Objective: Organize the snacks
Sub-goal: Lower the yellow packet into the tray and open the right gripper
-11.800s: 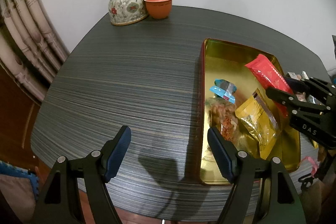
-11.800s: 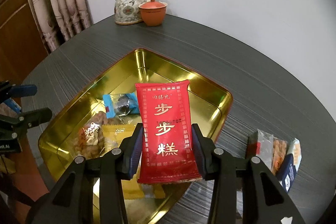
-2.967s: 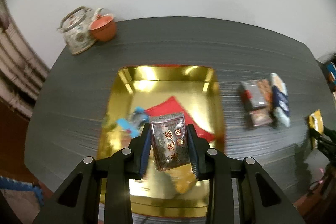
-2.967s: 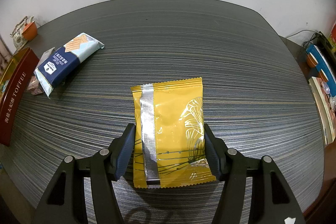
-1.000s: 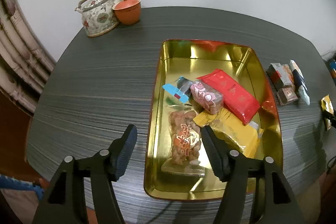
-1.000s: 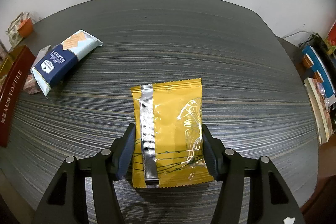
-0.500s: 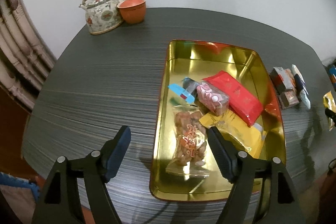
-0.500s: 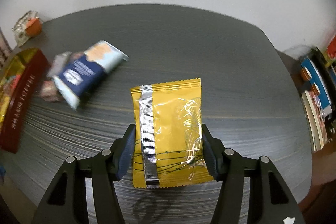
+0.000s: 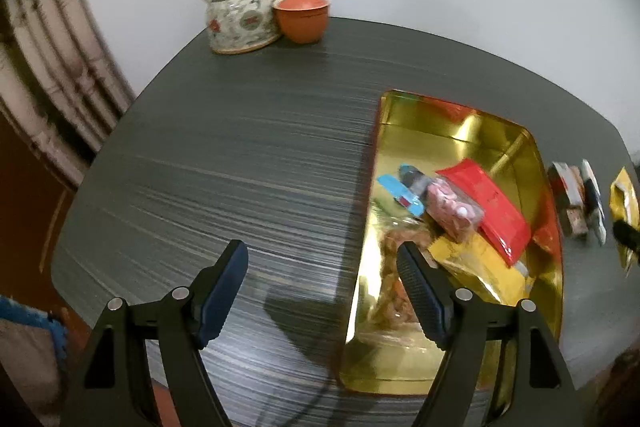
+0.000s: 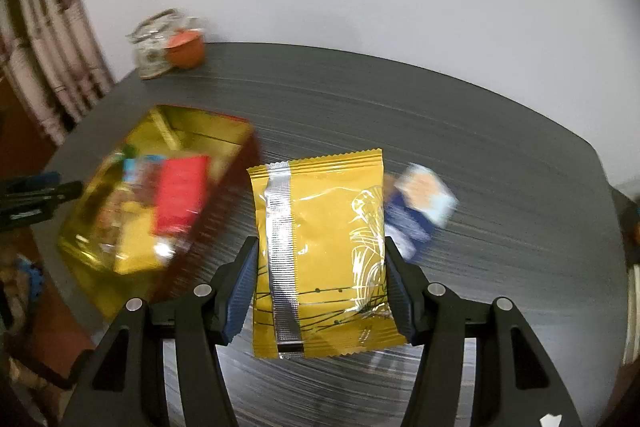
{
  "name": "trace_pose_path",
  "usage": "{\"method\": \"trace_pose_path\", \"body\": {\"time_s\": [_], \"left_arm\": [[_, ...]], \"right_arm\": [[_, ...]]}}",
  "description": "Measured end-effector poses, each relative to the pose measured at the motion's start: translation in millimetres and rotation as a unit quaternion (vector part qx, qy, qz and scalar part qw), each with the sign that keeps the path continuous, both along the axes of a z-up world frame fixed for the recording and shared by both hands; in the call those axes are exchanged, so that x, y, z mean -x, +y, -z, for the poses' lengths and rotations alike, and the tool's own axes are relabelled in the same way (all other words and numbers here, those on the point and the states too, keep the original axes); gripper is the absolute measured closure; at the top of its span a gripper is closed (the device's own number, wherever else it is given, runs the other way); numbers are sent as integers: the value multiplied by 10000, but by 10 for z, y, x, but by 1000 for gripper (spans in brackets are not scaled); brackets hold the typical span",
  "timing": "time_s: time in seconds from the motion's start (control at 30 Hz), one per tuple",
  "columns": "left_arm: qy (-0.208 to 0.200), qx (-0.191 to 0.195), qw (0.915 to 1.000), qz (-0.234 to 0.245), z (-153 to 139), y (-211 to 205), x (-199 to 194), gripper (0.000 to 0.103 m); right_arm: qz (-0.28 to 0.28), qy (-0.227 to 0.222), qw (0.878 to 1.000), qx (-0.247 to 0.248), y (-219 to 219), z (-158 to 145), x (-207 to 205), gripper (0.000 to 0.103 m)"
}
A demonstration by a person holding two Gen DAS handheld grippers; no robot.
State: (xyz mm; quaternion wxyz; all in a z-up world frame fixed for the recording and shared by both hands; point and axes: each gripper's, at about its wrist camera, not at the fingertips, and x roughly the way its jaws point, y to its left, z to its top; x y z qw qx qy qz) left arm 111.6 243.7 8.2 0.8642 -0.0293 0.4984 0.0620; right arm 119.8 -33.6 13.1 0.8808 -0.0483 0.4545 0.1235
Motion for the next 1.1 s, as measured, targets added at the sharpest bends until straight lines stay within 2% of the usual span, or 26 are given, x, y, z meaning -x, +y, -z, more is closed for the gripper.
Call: {"method": "trace_pose_path", "body": {"time_s": [0.27,0.43,0.8,1.1], "left_arm": [[14,39,9999,-158,5,101,-19,26],[9,-40,10000,-66,-3,89,-19,26],[-9,-83,10000,35,-9,66,-16,25],[12,-55,10000,81,3,55,-11,25]], "right_arm": [[-798,63,9967,-122,887,31,-59,48],[-1042,206,9943,-60,1193,172,-97,48],[-1262,282,9914,181,1416,365,-165,48],[-1360,395,9898,154,1548,474,-223,48]]}}
